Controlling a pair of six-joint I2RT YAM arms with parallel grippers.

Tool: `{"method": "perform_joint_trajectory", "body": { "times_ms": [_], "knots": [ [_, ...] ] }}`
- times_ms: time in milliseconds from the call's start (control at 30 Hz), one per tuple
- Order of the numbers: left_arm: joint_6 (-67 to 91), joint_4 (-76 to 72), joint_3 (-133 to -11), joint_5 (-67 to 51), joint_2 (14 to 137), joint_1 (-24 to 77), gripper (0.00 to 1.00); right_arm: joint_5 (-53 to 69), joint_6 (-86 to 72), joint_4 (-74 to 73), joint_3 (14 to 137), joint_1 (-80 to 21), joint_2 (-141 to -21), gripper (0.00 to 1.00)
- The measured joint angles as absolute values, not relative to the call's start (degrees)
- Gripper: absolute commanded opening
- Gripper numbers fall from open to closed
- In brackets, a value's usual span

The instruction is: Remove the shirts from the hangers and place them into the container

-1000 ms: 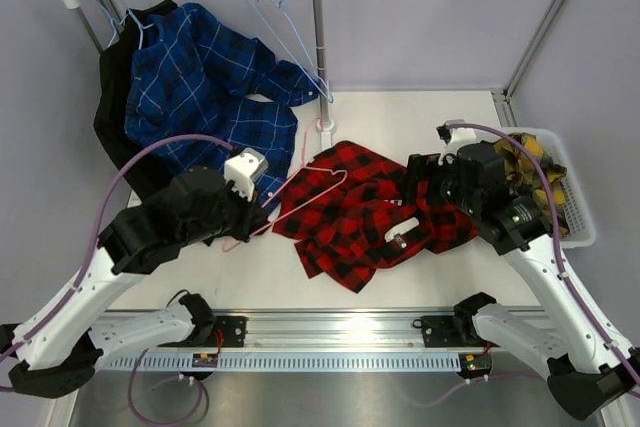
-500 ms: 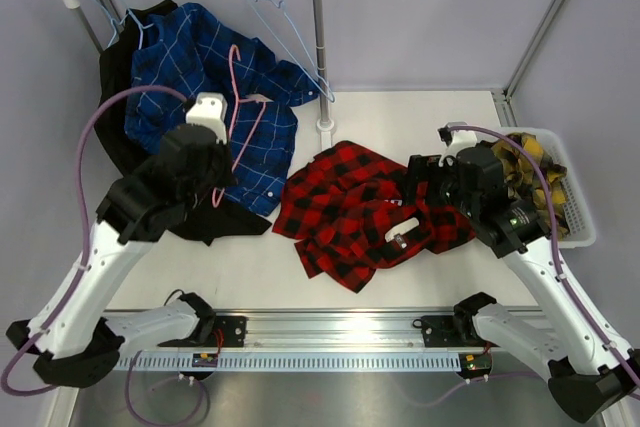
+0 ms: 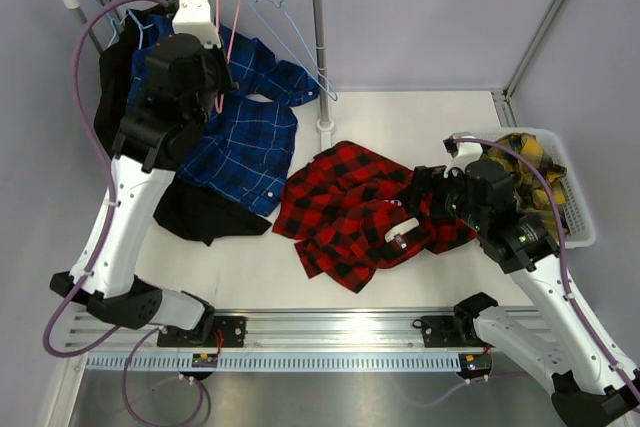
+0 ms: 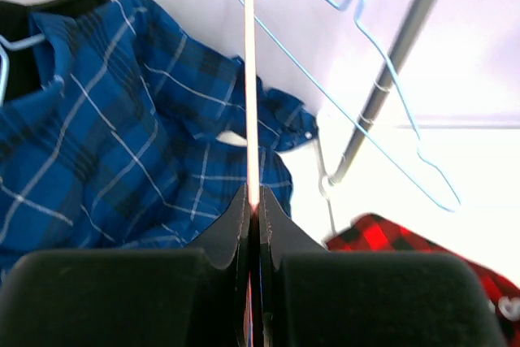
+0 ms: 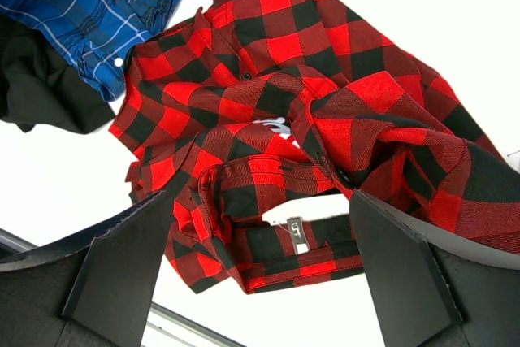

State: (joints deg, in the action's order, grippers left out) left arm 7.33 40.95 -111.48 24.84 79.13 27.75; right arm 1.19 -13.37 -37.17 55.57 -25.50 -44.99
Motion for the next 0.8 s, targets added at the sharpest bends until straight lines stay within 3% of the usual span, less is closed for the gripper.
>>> {"method": "perform_joint_trajectory", "body": {
  "times_ms": [467,633,800],
  "knots": [
    [3.3,39.9,-111.6,25.2,87.2,24.1,0.00,1.9,-13.4,-37.1,54.7,-25.5,-44.9,0.99],
    [4.0,39.4,-107.9,25.1,87.4,22.9,0.15,1.5,-13.5,-37.1,54.5,-25.5,-44.9,0.99],
    [5.3,39.4,-105.2,24.0,87.6,22.8,0.45,-1.7,-13.9,-37.2,54.1,-25.5,-45.6,0.99]
  ]
}}
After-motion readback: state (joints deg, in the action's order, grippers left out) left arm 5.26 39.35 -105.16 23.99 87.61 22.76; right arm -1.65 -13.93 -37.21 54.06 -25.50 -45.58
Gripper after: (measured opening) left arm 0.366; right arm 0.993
